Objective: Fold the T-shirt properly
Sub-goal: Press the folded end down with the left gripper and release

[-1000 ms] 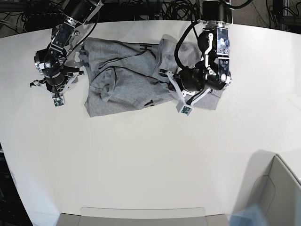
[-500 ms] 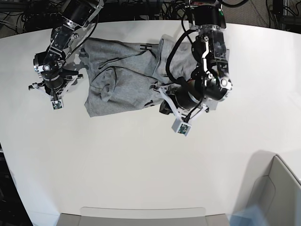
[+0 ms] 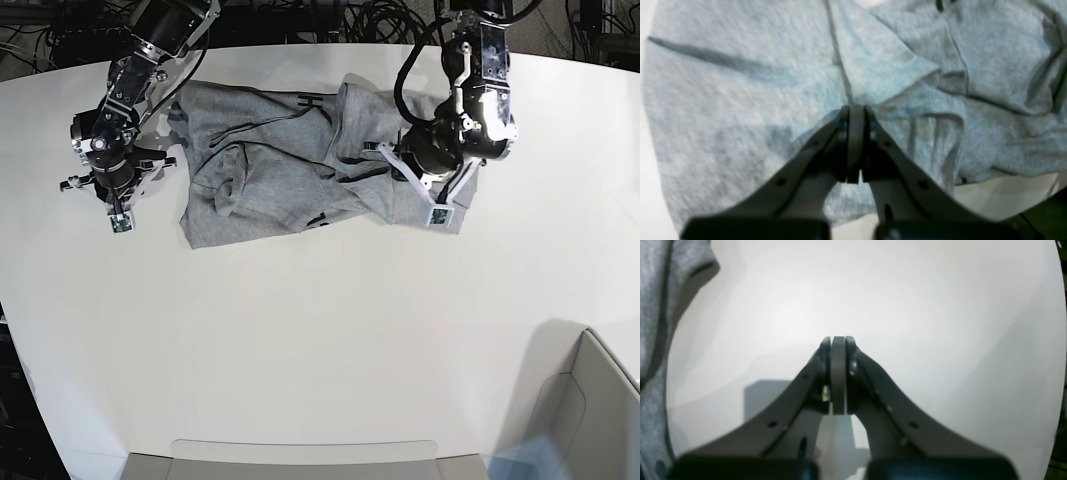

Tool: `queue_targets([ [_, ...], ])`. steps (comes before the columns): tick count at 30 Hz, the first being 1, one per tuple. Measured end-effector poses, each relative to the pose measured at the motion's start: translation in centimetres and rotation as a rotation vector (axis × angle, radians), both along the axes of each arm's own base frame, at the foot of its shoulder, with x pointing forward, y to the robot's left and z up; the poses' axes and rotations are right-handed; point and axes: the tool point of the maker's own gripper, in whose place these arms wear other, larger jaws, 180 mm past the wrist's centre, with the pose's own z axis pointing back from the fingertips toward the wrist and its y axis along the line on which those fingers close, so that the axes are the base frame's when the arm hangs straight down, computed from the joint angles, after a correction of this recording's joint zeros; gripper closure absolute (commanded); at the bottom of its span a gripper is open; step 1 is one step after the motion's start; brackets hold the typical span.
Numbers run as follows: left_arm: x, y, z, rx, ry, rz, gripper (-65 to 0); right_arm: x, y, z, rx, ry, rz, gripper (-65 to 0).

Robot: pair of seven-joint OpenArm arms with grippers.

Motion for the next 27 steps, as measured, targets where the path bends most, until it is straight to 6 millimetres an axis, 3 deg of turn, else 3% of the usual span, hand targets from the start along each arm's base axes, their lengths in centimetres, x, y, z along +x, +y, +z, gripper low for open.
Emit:
queue_targets([
  [3, -0.2, 0.0, -1.1, -0.002, 0.033, 0.0, 0.0, 0.1, 0.1, 0.0, 0.002, -0.003, 0.001, 0.0],
  [7, -1.1, -0.1, -4.2, -0.015, 0.124, 0.013, 0.0, 0.0, 0.0, 0.0, 0.001, -0.001, 0.001, 0.0],
  [10, 0.4, -0.4, -4.5, -0.031, 0.144, 0.008, 0.0, 0.0, 0.1, 0.0, 0.002, -0.002, 0.001, 0.0],
  [14, 1.4, -2.2, -4.0, -0.037, 0.12, -0.015, 0.0, 0.0, 0.0, 0.0, 0.001, 0.0, 0.0, 0.0],
  [22, 3.8, -8.5, -1.5, -0.119, 0.067, -0.123, 0.0, 0.4, 0.1, 0.3, 0.003, -0.009, 0.0, 0.0],
  [27, 4.1, -8.8, -1.3, -0.124, 0.067, -0.125, 0.0, 0.7, 0.1, 0.5, 0.001, -0.017, 0.0, 0.0],
])
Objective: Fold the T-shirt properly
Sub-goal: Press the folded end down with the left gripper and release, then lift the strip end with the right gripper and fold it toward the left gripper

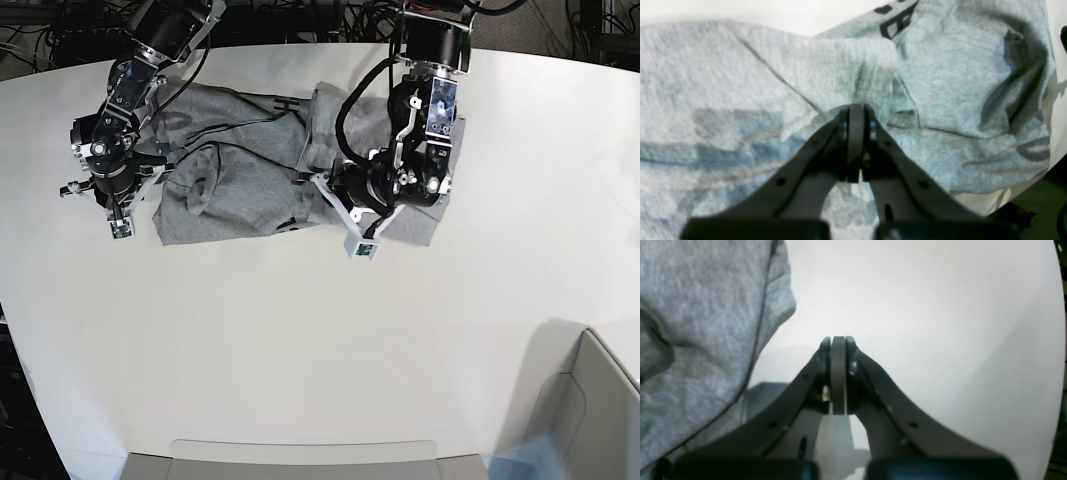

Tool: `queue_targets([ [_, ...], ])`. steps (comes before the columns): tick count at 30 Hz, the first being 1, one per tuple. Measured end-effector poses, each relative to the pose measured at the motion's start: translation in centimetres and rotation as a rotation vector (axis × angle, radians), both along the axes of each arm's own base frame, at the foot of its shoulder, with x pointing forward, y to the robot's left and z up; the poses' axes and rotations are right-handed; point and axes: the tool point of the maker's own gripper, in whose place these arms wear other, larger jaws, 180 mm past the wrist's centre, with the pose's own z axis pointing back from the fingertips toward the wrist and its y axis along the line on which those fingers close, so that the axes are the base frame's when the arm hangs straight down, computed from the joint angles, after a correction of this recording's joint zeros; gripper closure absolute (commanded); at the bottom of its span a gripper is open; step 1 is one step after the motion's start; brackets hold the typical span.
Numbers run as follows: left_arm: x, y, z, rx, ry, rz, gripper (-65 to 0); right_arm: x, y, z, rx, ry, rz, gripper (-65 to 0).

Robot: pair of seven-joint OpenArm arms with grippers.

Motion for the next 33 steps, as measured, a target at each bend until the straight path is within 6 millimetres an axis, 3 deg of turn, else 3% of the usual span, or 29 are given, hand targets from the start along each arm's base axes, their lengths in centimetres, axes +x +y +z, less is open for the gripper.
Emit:
queue_targets([
  [5, 1.5, -0.2, 0.3, -0.013, -0.049, 0.022, 0.0, 0.0, 0.1, 0.0, 0.002, -0.001, 0.002, 0.0],
  [11, 1.0, -0.2, -0.2, -0.01, -0.031, 0.019, 0.0, 0.4, 0.5, 0.2, -0.01, -0.005, 0.026, 0.0],
  [15, 1.0, -0.1, -0.2, -0.01, -0.03, 0.02, 0.0, 1.4, 0.6, 4.3, -0.018, -0.096, -0.006, 0.0],
  [19, -0.2, 0.1, -1.2, -0.007, 0.003, 0.025, 0.0, 1.8, 2.8, 9.4, 0.021, -0.172, 0.064, 0.0],
  [23, -1.2, 0.3, -1.7, 0.0, 0.031, 0.021, 0.0, -0.2, 0.6, 10.7, -0.028, -0.039, -0.036, -7.5],
  [26, -1.3, 0.5, 0.5, 0.003, 0.004, 0.003, 0.0, -1.3, -0.8, 10.3, -0.049, 0.051, -0.075, -14.5],
  [30, 0.2, 1.5, 6.4, -0.005, -0.203, 0.012, 0.0, -2.3, 0.5, 9.0, 0.014, 0.116, -0.051, -21.1],
  [33, -0.1, 2.3, 7.2, 0.013, -0.236, 0.026, 0.0, -2.3, 0.4, 9.0, 0.016, 0.119, -0.054, -22.5],
])
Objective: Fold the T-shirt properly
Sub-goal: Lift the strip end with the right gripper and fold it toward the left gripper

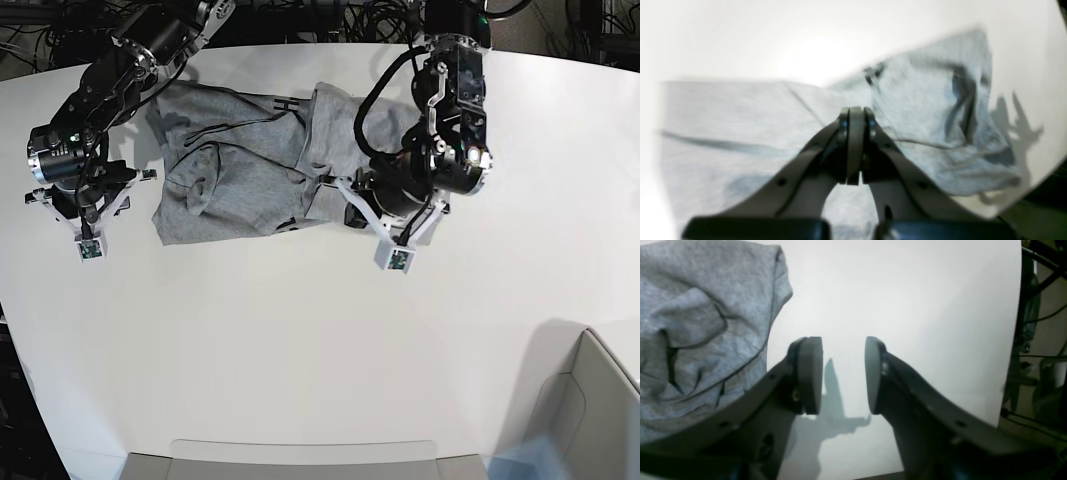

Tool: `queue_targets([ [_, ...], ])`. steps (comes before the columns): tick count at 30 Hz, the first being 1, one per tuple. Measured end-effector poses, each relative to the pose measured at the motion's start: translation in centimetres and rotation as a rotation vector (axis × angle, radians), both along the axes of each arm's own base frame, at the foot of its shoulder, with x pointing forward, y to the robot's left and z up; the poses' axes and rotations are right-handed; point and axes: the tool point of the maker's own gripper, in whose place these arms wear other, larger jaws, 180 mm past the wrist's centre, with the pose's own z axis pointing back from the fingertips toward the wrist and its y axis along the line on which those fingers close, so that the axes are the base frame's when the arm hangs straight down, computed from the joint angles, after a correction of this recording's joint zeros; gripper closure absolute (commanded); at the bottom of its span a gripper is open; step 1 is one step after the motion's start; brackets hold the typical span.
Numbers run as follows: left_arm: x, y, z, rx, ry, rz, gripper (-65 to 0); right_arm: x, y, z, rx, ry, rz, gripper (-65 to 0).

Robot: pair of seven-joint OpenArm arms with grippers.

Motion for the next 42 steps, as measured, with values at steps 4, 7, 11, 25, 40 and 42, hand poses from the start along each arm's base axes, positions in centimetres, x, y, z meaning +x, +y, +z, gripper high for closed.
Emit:
queue_targets([
  [4, -1.4, 0.4, -1.5, 0.014, 0.052, -0.008, 0.0, 0.7, 1.0, 0.3, 0.044, -0.035, 0.032, -22.5],
  [7, -1.7, 1.4, -1.9, 0.04, 0.056, -0.003, 0.0, 1.3, 2.1, -0.3, 0.107, -0.047, 0.068, -22.5],
  [11, -1.7, 2.5, -2.2, 0.058, 0.063, 0.019, 0.0, 1.8, 4.2, -1.7, 0.221, -0.044, 0.122, -22.5],
  [25, -1.4, 4.8, -2.4, 0.092, 0.062, 0.058, 0.0, -3.1, 4.0, -8.5, 0.403, 0.125, 0.058, -22.5],
  [40, -1.5, 4.7, -2.4, 0.088, 0.063, 0.058, 0.0, -4.3, 4.1, -11.9, 0.553, 0.152, 0.031, -22.5],
  [42, -1.5, 4.7, -2.4, 0.088, 0.064, 0.057, 0.0, -4.0, 4.6, -12.3, 0.593, 0.136, 0.033, -22.5],
])
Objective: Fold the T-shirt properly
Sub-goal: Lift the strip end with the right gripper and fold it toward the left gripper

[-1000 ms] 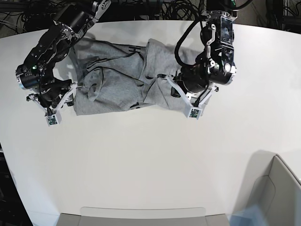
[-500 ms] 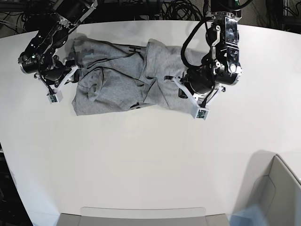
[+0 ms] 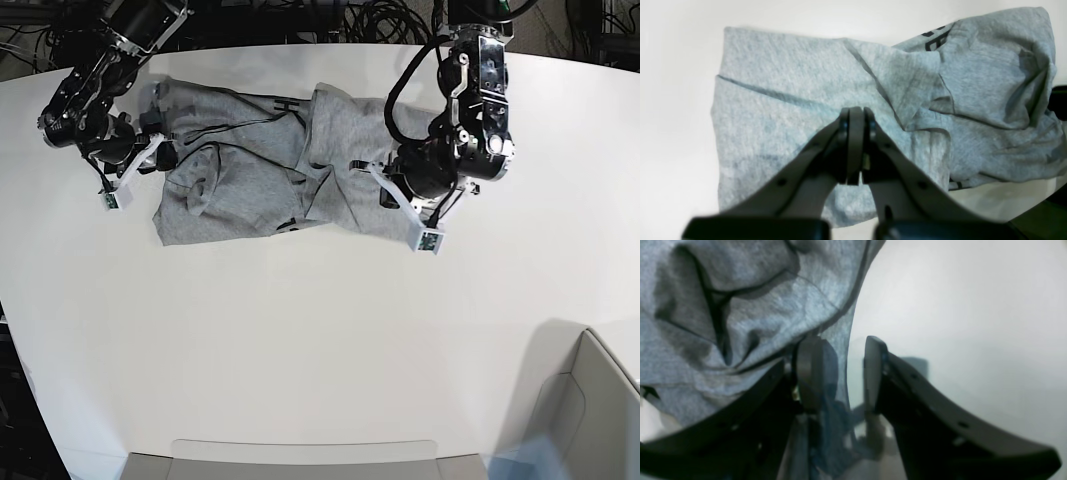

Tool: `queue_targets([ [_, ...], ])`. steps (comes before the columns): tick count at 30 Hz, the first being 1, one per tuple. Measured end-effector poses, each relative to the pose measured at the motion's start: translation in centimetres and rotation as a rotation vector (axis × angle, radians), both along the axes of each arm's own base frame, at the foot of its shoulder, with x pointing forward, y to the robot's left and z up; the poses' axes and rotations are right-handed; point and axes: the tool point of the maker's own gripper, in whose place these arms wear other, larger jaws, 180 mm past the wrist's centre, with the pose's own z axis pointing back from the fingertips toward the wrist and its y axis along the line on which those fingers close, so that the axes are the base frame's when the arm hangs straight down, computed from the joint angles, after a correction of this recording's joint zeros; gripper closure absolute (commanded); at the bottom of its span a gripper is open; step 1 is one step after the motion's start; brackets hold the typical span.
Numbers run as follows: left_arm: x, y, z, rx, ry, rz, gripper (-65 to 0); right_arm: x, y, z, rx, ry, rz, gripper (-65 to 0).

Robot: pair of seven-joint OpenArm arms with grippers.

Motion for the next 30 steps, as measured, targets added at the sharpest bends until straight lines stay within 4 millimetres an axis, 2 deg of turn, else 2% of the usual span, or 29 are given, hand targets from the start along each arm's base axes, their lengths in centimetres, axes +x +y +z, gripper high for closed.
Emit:
queue_targets([
  [2, 0.0, 0.0, 0.0, 0.0, -0.001, 0.0, 0.0, 0.8, 1.5, -0.4, 0.052, -0.025, 0.028, -22.5],
  [5, 0.0, 0.0, 0.0, 0.0, 0.001, 0.0, 0.0, 1.7, 5.2, -0.9, 0.13, -0.031, 0.103, -22.5],
  [10, 0.0, 0.0, 0.0, 0.0, 0.0, 0.0, 0.0, 1.4, 9.6, -1.1, 0.201, -0.033, 0.185, -21.4],
  [12, -0.1, 0.0, -0.1, -0.001, 0.002, 0.0, 0.0, 1.0, 10.7, -1.3, 0.222, -0.027, 0.202, -18.7],
  [14, -0.4, 0.0, -0.3, 0.001, 0.011, 0.0, 0.0, 0.9, 11.0, -1.4, 0.224, -0.021, 0.207, -11.4],
  [16, -0.6, 0.0, -0.5, 0.001, 0.017, 0.0, 0.0, 1.2, 10.5, -1.5, 0.189, -0.006, 0.208, 0.0],
  [20, -0.7, 0.0, -0.6, 0.0, 0.02, 0.002, 0.0, 2.3, 9.5, -1.5, 0.123, 0.015, 0.21, 0.0],
  [25, -1.2, 0.0, -0.2, -0.001, 0.011, 0.002, 0.0, 4.2, 6.1, -1.0, 0.016, 0.022, 0.153, 0.0],
  [28, -1.0, 0.2, 0.2, -0.003, -0.005, 0.009, 0.0, 5.1, 2.4, -0.4, -0.063, 0.045, 0.104, 0.0],
  [30, -1.1, 1.3, -0.1, -0.002, 0.005, 0.044, 0.0, 5.4, -1.4, 0.3, -0.156, 0.081, 0.066, 0.0],
])
